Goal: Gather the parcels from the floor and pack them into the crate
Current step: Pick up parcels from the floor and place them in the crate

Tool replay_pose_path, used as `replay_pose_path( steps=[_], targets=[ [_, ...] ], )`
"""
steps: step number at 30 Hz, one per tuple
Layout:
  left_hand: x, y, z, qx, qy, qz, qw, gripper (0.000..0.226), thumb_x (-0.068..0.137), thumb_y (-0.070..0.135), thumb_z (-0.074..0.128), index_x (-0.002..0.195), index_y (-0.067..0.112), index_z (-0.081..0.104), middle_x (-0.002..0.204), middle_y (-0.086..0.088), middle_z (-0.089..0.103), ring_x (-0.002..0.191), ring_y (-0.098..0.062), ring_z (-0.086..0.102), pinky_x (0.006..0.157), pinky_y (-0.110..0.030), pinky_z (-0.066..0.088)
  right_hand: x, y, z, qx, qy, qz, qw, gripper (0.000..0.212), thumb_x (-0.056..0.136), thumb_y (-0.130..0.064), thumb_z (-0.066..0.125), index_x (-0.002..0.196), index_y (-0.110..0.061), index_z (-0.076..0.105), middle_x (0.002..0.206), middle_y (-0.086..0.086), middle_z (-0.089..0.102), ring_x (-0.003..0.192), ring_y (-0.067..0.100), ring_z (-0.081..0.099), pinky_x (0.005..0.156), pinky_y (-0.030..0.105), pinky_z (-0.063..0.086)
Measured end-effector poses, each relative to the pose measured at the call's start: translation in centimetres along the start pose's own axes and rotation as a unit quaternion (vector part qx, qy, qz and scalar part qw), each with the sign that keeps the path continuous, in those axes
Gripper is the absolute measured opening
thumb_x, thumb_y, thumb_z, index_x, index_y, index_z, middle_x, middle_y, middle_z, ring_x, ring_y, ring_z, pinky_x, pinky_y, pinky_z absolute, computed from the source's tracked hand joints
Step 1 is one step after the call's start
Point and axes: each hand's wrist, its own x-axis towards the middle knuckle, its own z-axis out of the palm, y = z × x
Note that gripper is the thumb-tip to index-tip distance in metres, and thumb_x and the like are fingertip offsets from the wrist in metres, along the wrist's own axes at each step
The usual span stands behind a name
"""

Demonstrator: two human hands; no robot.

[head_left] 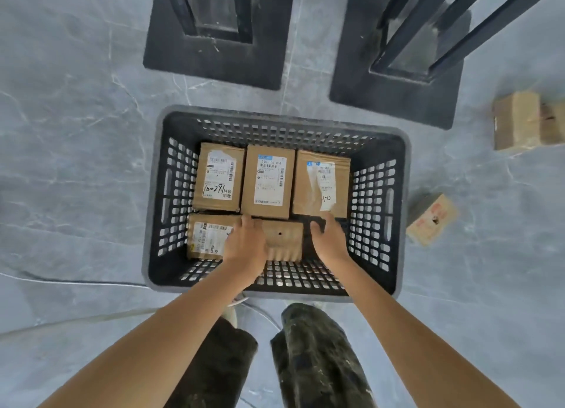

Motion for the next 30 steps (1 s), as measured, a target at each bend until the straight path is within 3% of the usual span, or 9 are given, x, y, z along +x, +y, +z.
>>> replay_pose_path(
  steps=[4,6,9,11,14,17,21,25,30],
  targets=[
    [-3.7,2.2,-9.2,-0.077,0.041,-0.009,0.996,0.030,0.094,0.010,0.046,0.124,0.004,0.048,0.121,-0.011,0.054,0.114,-0.024,0.050,0.091,-0.034,0.051,-5.9,-5.3,-6.6,0.035,0.035,-0.049,0.998,0.038,0.100,-0.025,0.041,0.134,-0.008,0.046,0.134,0.010,0.052,0.116,0.020,0.052,0.091,0.027,0.043],
    [-6.7,3.8,-14.4,-0.113,0.059,-0.006,0.992,0.027,0.095,0.011,0.043,0.120,0.005,0.049,0.113,-0.011,0.058,0.103,-0.024,0.056,0.077,-0.033,0.053,-9.8,-8.4,-10.0,0.083,0.058,-0.059,0.993,0.035,0.099,-0.022,0.040,0.130,-0.008,0.049,0.128,0.009,0.056,0.114,0.021,0.054,0.095,0.034,0.045],
    [-12.1,7.1,-21.6,-0.145,0.096,0.023,0.985,0.020,0.094,0.012,0.042,0.112,0.009,0.050,0.101,-0.007,0.060,0.089,-0.021,0.057,0.058,-0.029,0.045,-17.1,-12.5,-14.7,0.145,0.120,-0.073,0.979,0.029,0.100,-0.022,0.035,0.112,-0.008,0.058,0.107,0.012,0.063,0.096,0.025,0.058,0.079,0.035,0.047],
    [-16.6,9.6,-26.4,-0.163,0.116,0.051,0.979,0.018,0.095,0.014,0.043,0.111,0.013,0.051,0.104,-0.006,0.060,0.085,-0.018,0.058,0.059,-0.031,0.046,-23.0,-14.8,-18.0,0.203,0.146,-0.074,0.965,0.025,0.100,-0.023,0.036,0.099,-0.013,0.058,0.097,0.013,0.062,0.093,0.032,0.059,0.079,0.041,0.047],
    [-23.9,13.0,-32.1,-0.208,0.154,0.102,0.960,0.036,0.096,0.018,0.044,0.131,0.015,0.047,0.107,-0.003,0.063,0.078,-0.014,0.062,0.054,-0.024,0.042,-31.9,-16.9,-23.0,0.225,0.172,-0.103,0.954,0.024,0.100,-0.022,0.038,0.115,-0.018,0.056,0.103,-0.003,0.058,0.093,0.015,0.055,0.078,0.023,0.040],
    [-31.3,16.7,-36.7,-0.247,0.178,0.154,0.940,0.035,0.097,0.019,0.044,0.132,0.018,0.046,0.093,0.012,0.058,0.062,-0.002,0.054,0.052,-0.025,0.048,-40.4,-17.5,-28.5,0.229,0.218,-0.134,0.939,0.024,0.100,-0.021,0.039,0.117,-0.020,0.056,0.100,-0.011,0.055,0.089,0.004,0.052,0.073,0.007,0.034],
    [-37.7,22.5,-41.3,-0.237,0.182,0.218,0.929,0.036,0.099,0.018,0.041,0.134,0.018,0.042,0.090,0.007,0.057,0.051,-0.005,0.048,0.048,-0.027,0.044,-48.6,-16.6,-35.9,0.302,0.279,-0.157,0.898,0.017,0.098,-0.022,0.045,0.108,-0.027,0.058,0.098,-0.016,0.059,0.089,-0.003,0.054,0.071,0.015,0.040],
    [-41.7,27.8,-44.1,-0.199,0.190,0.287,0.917,0.035,0.099,0.020,0.038,0.134,0.019,0.041,0.123,-0.001,0.054,0.071,-0.021,0.056,0.054,-0.035,0.049,-53.6,-13.0,-42.4,0.322,0.355,-0.174,0.860,0.015,0.096,-0.016,0.047,0.101,-0.021,0.060,0.096,-0.008,0.062,0.089,0.007,0.057,0.067,0.015,0.039],
    [-44.9,33.9,-45.2,-0.142,0.202,0.385,0.889,0.032,0.099,0.020,0.042,0.130,0.021,0.045,0.128,0.000,0.053,0.097,-0.017,0.058,0.064,-0.024,0.044,-57.0,-6.5,-49.2,0.340,0.404,-0.160,0.834,0.016,0.096,-0.010,0.046,0.101,-0.016,0.060,0.098,0.004,0.064,0.091,0.019,0.057,0.075,0.027,0.038]
  ],
)
